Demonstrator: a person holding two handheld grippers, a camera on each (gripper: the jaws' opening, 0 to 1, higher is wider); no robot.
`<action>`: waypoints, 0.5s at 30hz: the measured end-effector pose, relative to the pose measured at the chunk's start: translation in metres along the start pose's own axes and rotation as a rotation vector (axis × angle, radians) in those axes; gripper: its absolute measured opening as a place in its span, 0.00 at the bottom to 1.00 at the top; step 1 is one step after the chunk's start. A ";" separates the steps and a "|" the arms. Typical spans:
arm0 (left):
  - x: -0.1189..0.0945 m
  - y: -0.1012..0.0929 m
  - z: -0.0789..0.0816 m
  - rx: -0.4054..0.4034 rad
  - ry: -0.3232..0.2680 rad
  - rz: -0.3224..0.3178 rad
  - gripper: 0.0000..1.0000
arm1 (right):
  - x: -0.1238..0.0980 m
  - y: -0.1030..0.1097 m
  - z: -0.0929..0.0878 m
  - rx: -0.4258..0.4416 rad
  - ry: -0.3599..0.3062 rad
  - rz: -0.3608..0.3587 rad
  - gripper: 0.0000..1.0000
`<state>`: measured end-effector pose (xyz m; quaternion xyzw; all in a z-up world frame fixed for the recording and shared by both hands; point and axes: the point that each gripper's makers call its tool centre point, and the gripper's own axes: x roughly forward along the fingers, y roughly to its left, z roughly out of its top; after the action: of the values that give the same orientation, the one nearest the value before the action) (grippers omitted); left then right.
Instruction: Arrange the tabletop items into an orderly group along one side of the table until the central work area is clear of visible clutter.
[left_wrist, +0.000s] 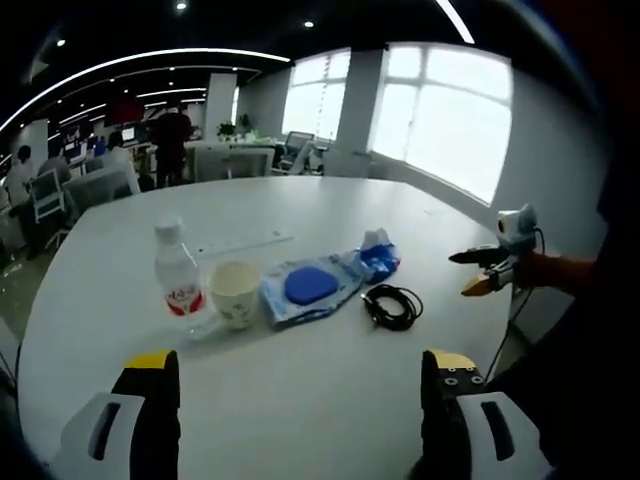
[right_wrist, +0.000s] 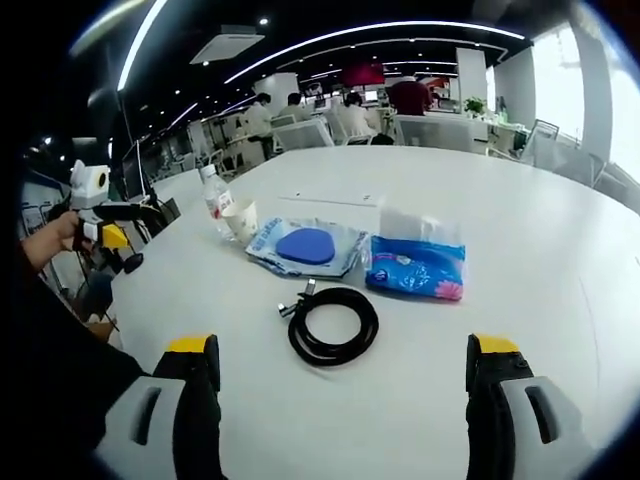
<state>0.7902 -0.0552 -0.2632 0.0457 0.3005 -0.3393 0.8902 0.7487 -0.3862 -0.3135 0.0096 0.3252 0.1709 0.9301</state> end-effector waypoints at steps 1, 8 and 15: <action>0.000 0.000 0.000 0.007 0.002 0.000 0.99 | 0.001 0.000 -0.001 -0.003 0.002 -0.002 1.00; 0.002 0.000 0.006 0.000 -0.016 0.006 0.99 | 0.001 0.001 0.000 -0.004 0.010 -0.004 1.00; 0.001 0.002 0.007 0.011 -0.018 0.006 0.99 | 0.002 0.001 0.003 -0.008 0.004 0.000 1.00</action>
<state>0.7956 -0.0563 -0.2587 0.0485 0.2906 -0.3389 0.8935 0.7512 -0.3843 -0.3120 0.0054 0.3264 0.1722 0.9294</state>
